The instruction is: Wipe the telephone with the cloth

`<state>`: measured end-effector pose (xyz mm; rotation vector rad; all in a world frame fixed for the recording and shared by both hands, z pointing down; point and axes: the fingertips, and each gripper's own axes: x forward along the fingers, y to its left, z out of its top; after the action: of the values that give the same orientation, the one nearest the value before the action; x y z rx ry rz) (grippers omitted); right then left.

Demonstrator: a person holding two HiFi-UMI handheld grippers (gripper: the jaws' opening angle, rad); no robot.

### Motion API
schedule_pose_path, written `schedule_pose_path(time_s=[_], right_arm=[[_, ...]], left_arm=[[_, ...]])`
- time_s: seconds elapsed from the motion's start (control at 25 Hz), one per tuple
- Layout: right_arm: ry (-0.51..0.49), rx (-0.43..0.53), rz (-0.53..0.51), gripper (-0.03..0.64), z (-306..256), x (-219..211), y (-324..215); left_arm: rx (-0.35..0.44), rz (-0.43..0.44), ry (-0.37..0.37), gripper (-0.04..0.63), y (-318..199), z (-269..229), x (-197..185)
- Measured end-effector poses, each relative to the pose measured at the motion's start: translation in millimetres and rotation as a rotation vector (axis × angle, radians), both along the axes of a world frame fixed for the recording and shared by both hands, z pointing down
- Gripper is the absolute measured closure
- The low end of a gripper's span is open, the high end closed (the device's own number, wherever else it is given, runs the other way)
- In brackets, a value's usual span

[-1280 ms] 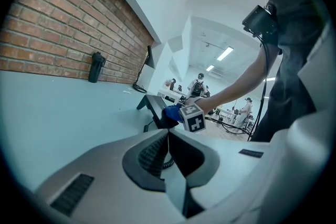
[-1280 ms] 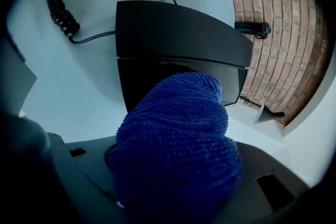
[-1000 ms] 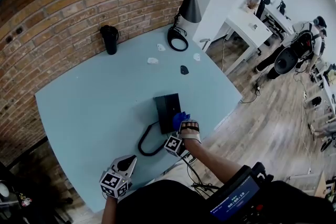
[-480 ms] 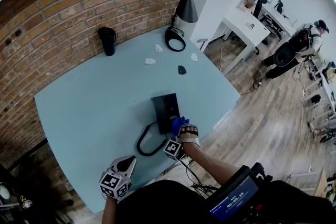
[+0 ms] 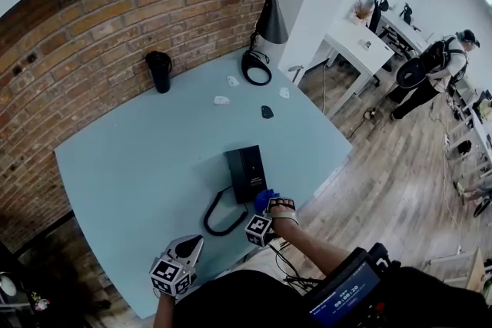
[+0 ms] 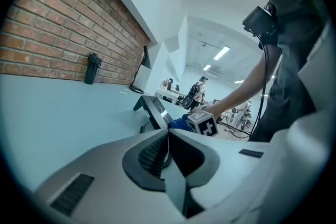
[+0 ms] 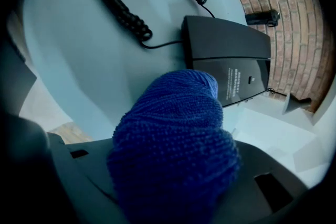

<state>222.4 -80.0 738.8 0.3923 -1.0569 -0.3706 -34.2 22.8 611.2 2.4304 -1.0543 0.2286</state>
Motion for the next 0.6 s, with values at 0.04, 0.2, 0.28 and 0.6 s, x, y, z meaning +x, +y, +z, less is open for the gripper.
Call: schedule_pose_path(time_s=[0.04,0.2,0.28,0.6], right_arm=[[-0.036,-0.065,0.001,0.437,-2,-4,12],[-0.411,-0.285,0.136,0.425,7,-41,48],[-0.659,-0.355,0.234,0.425,-11,-71,52],[-1.65,-0.061,0.124,0.426,-196,-172,-23]], left_arm=[[0.003,-0.005,-0.002,0.575,0,-1,-2],[0.015,-0.029,0.0,0.575,-3,-5,-9],[0.029,-0.037,0.004,0.575,-4,-10,-10],[0.227,-0.08,-0.007,0.575,-29,-78,-12]])
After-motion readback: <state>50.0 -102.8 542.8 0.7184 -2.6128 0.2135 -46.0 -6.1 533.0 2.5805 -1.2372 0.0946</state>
